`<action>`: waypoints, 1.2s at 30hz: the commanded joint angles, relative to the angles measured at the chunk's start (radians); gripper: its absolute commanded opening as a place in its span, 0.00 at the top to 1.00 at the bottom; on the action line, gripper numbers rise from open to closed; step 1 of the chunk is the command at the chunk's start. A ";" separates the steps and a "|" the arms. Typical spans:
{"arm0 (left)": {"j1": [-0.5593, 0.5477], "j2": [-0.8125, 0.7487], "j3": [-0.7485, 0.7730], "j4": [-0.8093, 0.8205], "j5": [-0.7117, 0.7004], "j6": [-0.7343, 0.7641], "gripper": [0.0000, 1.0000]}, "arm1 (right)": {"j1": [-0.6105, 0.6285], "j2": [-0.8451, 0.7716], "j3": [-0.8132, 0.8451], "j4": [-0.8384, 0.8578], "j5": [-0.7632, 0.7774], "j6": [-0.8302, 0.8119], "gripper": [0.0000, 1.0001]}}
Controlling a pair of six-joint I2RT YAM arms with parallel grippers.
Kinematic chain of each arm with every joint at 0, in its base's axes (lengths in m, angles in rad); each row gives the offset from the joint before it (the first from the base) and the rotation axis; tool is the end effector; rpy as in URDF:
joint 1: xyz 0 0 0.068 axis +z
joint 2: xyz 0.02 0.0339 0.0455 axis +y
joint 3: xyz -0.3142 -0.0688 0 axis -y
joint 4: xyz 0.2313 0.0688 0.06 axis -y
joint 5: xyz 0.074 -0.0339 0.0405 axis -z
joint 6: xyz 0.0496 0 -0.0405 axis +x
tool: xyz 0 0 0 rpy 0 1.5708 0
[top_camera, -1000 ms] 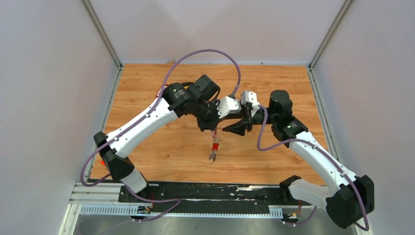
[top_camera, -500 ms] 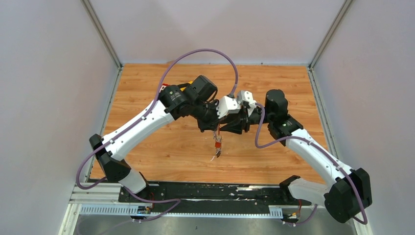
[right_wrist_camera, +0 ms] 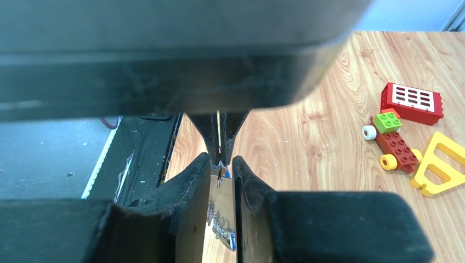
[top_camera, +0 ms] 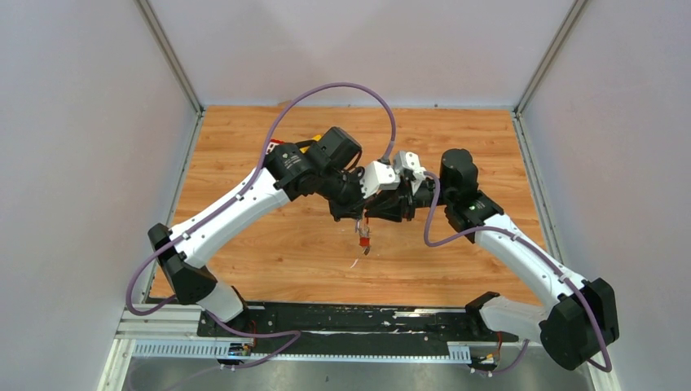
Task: Put the keys on the keyring
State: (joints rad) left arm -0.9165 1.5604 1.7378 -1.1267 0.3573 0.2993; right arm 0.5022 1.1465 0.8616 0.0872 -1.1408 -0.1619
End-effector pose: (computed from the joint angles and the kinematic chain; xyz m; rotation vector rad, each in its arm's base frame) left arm 0.1712 -0.2517 0.4296 1.5905 2.0249 -0.6930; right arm 0.1732 0.1465 0.3738 -1.3217 1.2430 1.2382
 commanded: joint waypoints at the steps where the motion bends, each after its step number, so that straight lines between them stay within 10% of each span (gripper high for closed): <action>1: -0.005 -0.068 -0.004 0.064 0.026 -0.009 1.00 | 0.006 0.011 0.002 0.018 -0.036 -0.008 0.78; 36: -0.005 -0.086 -0.047 0.094 0.036 -0.001 1.00 | 0.009 0.005 0.010 0.055 -0.073 0.050 0.90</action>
State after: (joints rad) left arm -0.9165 1.4960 1.6909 -1.0733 0.3656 0.3000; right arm 0.5037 1.1572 0.8619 0.0906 -1.1816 -0.1417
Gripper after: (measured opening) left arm 0.007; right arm 0.148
